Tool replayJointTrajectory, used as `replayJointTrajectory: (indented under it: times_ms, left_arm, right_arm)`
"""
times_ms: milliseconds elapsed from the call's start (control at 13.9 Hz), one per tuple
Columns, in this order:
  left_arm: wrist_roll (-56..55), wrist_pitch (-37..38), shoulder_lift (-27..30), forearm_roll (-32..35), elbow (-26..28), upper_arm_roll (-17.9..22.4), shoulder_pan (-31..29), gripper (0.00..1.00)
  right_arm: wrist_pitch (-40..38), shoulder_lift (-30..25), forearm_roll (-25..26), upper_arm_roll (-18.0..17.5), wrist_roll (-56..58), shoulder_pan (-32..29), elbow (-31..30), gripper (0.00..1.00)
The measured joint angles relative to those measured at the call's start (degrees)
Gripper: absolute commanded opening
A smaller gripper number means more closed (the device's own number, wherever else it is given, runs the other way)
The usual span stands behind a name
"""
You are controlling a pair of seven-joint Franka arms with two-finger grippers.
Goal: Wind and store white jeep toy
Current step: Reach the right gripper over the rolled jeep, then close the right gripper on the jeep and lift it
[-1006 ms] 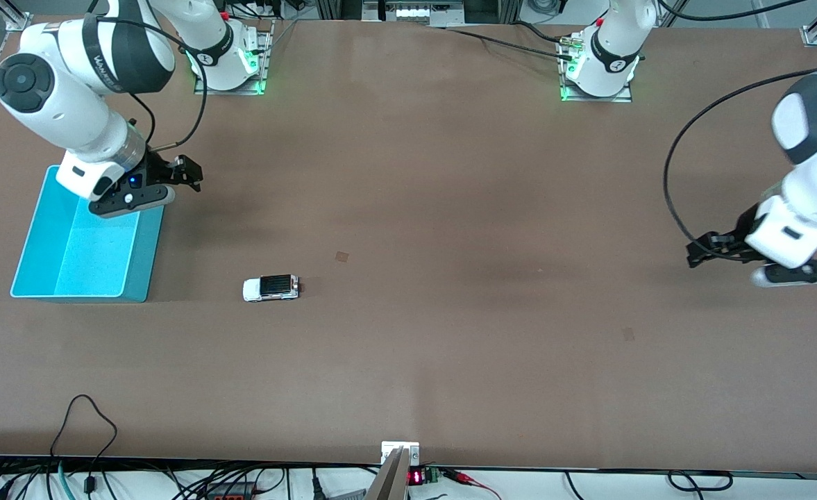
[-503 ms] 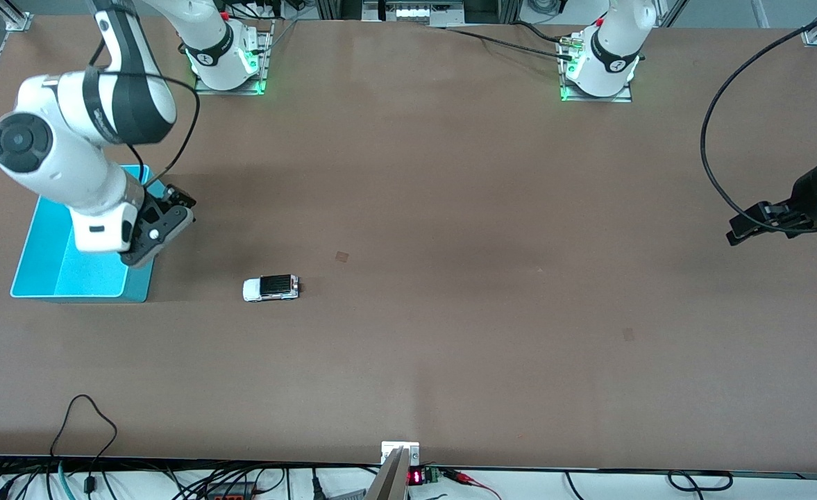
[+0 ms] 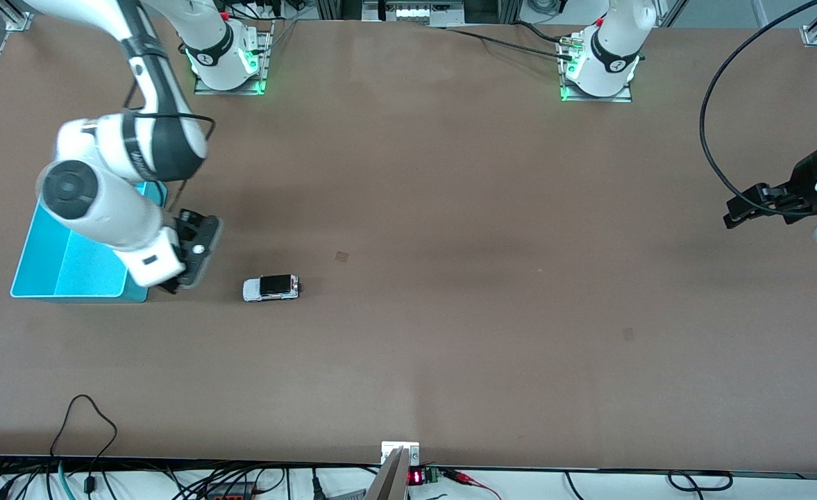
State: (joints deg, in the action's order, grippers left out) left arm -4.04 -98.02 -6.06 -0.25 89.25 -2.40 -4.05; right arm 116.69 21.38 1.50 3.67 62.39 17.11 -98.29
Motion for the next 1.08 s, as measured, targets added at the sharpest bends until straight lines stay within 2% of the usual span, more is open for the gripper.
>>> replayJointTrajectory:
  times_ms: [216, 503, 790, 1078]
  left_arm:
    - [0.2, 0.1, 0.8, 0.0, 0.3, 0.0, -0.1, 1.0]
    - [0.4, 0.4, 1.2, 0.0, 0.3, 0.2, -0.2, 1.0]
    - [0.6, 3.7, 2.1, 0.0, 0.2, 0.3, -0.3, 1.0]
    - [0.8, 4.2, 2.1, 0.0, 0.2, 0.5, -0.6, 1.0]
  right_arm:
    - [2.3, 2.9, 1.9, 0.0, 1.3, 2.6, 0.1, 1.0]
    - [9.1, 7.7, 2.0, 0.0, 5.1, 2.8, 0.2, 1.0]
    - [15.9, 10.8, 2.0, -0.4, 5.5, 3.0, 0.2, 1.0]
    - [18.6, 13.2, 2.0, -0.6, 5.5, 4.4, 0.3, 1.0]
